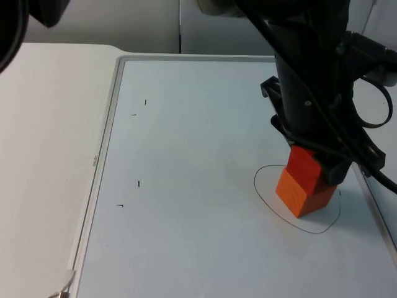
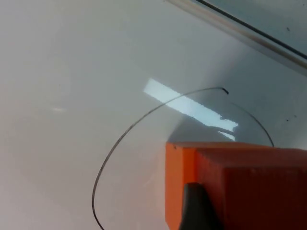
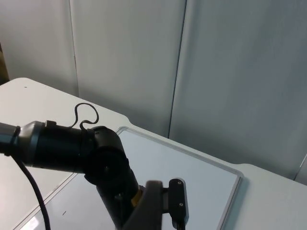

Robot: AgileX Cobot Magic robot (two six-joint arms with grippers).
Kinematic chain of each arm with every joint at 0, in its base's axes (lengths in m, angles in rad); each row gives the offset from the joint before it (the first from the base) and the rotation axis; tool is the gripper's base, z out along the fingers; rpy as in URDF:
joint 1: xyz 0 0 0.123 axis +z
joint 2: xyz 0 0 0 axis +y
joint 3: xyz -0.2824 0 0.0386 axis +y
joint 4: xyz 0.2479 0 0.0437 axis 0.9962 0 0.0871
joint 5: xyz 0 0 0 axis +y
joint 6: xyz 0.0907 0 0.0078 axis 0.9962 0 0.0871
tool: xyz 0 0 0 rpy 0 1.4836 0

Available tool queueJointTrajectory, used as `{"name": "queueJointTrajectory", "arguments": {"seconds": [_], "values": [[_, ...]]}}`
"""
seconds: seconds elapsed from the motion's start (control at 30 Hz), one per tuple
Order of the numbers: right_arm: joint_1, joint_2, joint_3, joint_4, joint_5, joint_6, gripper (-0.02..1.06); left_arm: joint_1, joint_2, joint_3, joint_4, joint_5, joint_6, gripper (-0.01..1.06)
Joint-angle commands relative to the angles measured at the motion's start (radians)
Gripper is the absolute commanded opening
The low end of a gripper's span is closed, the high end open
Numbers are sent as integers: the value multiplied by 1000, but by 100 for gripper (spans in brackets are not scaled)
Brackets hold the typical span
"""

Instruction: Pick up one cube with the left hand and another cube with the right hand. First place the cube in the right hand at the target position, then stack the cube in the left hand on top.

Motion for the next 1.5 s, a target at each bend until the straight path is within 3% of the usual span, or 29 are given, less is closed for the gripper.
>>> {"name": "queueJointTrajectory", "arguments": {"seconds": [0.0,0.2,0.27,0.4,0.47,0.5,0.53,0.63,0.83,1.0,1.07,1.1,1.23,1.47], "values": [[3,-4,5,2,-7,3,82,-6,3,-11,-11,-8,-14,0],[3,-4,5,2,-7,3,82,-6,3,-11,-11,-8,-22,0],[3,-4,5,2,-7,3,82,-6,3,-11,-6,-8,-30,7],[3,-4,5,2,-5,3,82,-4,3,-11,-5,-5,-31,30],[3,-4,5,2,-5,3,82,-4,3,-11,-5,4,-31,59],[3,-4,5,2,-5,3,82,-4,3,-11,-5,9,-31,68],[3,-4,5,2,-5,3,82,-4,3,-11,-5,9,-31,68],[3,-4,5,2,-5,3,82,-4,-10,-11,-5,33,-31,88],[3,-4,5,2,-7,3,82,-4,-72,-19,-5,48,-31,91],[3,-4,5,2,-9,1,82,-4,-147,-103,-5,162,-29,91],[3,-4,5,2,-11,1,82,-4,-205,-186,-2,272,-29,91],[3,-4,5,2,-14,1,82,-4,-233,-221,-2,286,-29,91],[3,-4,5,2,-19,-2,82,-4,-334,-283,20,286,-32,91],[3,-4,5,2,-24,-24,82,-4,-564,-283,20,286,-31,91]]}}
